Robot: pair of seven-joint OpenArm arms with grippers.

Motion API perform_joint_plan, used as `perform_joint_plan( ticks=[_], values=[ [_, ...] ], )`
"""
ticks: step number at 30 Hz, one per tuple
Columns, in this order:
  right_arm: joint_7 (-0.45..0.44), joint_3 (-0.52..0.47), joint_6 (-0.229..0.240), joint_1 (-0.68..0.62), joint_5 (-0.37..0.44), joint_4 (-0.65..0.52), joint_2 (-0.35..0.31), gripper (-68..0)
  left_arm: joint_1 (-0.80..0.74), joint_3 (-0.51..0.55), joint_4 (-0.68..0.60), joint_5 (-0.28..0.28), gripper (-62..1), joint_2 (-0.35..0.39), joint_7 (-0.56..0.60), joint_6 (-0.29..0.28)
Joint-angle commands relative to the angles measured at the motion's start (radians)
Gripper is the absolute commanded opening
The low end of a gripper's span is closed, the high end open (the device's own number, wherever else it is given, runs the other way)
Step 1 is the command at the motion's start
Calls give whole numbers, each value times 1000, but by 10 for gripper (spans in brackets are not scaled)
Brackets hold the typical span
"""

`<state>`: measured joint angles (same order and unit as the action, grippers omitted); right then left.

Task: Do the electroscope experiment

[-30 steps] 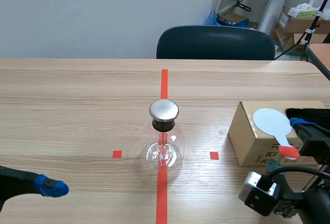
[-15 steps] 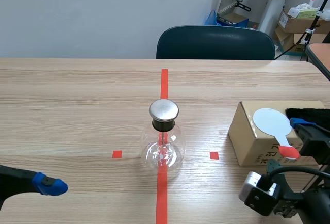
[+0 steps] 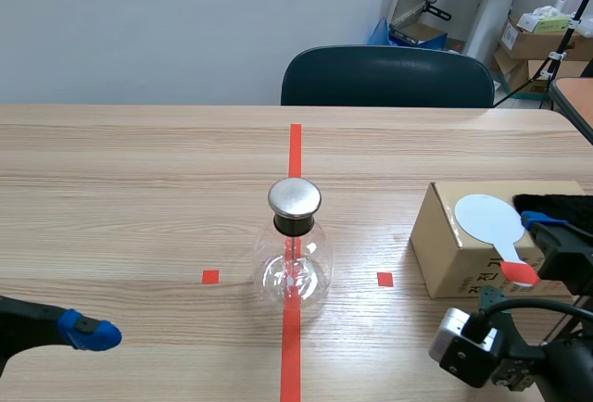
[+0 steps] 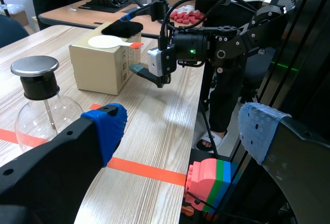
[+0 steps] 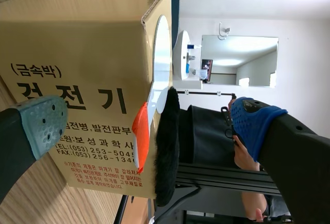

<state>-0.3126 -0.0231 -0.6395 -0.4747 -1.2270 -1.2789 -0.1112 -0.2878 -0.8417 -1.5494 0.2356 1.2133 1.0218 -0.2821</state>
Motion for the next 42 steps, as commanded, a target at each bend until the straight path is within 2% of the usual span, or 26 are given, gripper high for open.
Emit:
perform_joint_plan(
  ticks=[1,17,22,27,29,31,36,39,42],
  values=[
    [5,-10,-14,9,4,-8,-13,4,1,1,-21,7,-140,-5,14,2],
    [26,-10,-23,-29,21,-24,-13,4,4,21,-21,22,-140,-40,-11,2],
    [3,-10,-21,-117,102,-96,-23,4,9,64,-21,119,-140,-41,-58,2],
    [-61,-10,-17,-239,196,-189,-64,4,12,120,-21,159,-140,-61,-115,2],
    [-88,-9,-9,-285,253,-225,-90,4,30,133,-21,183,-140,-85,-178,3],
    [-105,-9,25,-330,316,-268,-123,4,46,142,-20,230,-140,-114,-241,7],
    [-152,-10,154,-446,494,-395,-234,4,55,182,-20,344,-140,-167,-349,11],
    [-167,-10,241,-490,620,-468,-309,4,55,223,-19,385,-140,-195,-401,44],
    [-178,-11,349,-500,761,-526,-386,4,48,279,-19,387,-140,-219,-476,86]
  ],
)
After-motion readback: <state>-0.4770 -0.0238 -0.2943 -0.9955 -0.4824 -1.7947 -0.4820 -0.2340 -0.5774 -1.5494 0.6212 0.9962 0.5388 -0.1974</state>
